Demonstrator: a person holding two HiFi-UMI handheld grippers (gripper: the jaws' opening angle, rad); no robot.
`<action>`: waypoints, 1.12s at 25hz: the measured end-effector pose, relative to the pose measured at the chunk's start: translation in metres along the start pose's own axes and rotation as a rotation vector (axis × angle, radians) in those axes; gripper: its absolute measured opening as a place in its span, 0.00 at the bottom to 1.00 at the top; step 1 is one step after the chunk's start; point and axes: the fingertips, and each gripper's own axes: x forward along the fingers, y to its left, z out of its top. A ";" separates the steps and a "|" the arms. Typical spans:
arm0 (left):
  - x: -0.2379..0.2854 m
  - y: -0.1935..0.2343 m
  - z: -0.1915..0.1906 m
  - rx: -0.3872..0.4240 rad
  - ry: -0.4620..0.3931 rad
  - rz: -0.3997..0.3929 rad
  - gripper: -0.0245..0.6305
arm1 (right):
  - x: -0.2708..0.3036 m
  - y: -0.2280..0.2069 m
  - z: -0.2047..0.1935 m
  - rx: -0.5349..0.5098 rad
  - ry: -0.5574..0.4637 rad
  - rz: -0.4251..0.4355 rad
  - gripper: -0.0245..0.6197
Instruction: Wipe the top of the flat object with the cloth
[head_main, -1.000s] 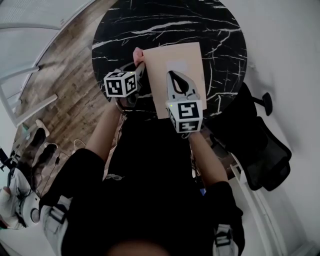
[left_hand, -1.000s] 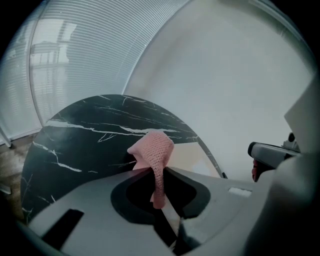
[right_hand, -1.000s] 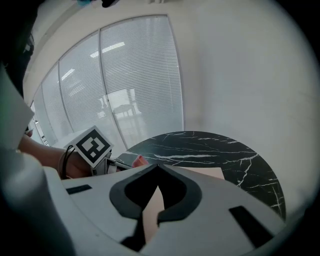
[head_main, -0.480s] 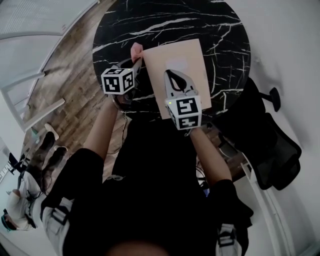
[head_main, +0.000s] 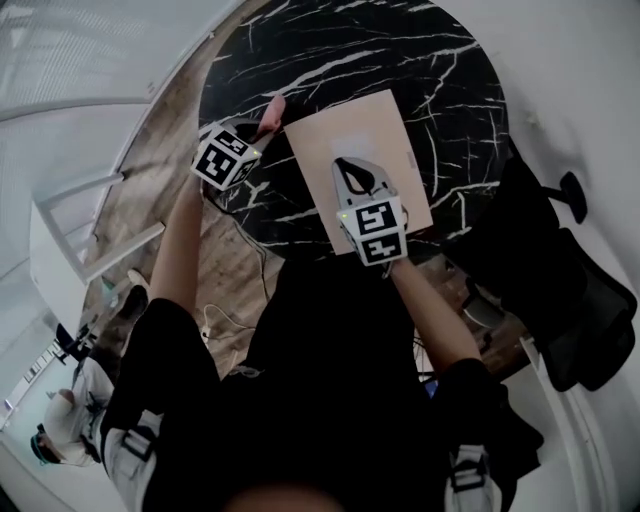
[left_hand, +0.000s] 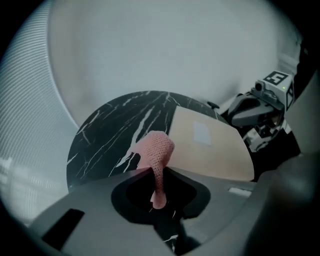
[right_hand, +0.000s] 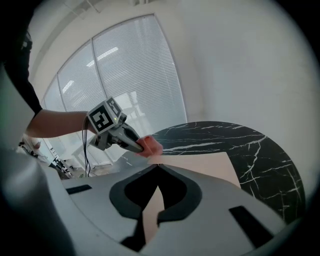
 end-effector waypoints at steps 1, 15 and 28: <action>0.003 -0.002 0.002 0.038 0.029 -0.032 0.10 | -0.002 -0.003 -0.003 0.010 0.002 -0.001 0.03; 0.035 -0.010 0.021 0.129 0.202 -0.134 0.10 | -0.016 -0.026 -0.018 0.065 -0.012 0.015 0.03; 0.047 -0.018 0.039 0.146 0.222 -0.111 0.10 | -0.016 -0.047 -0.021 0.083 -0.015 0.025 0.03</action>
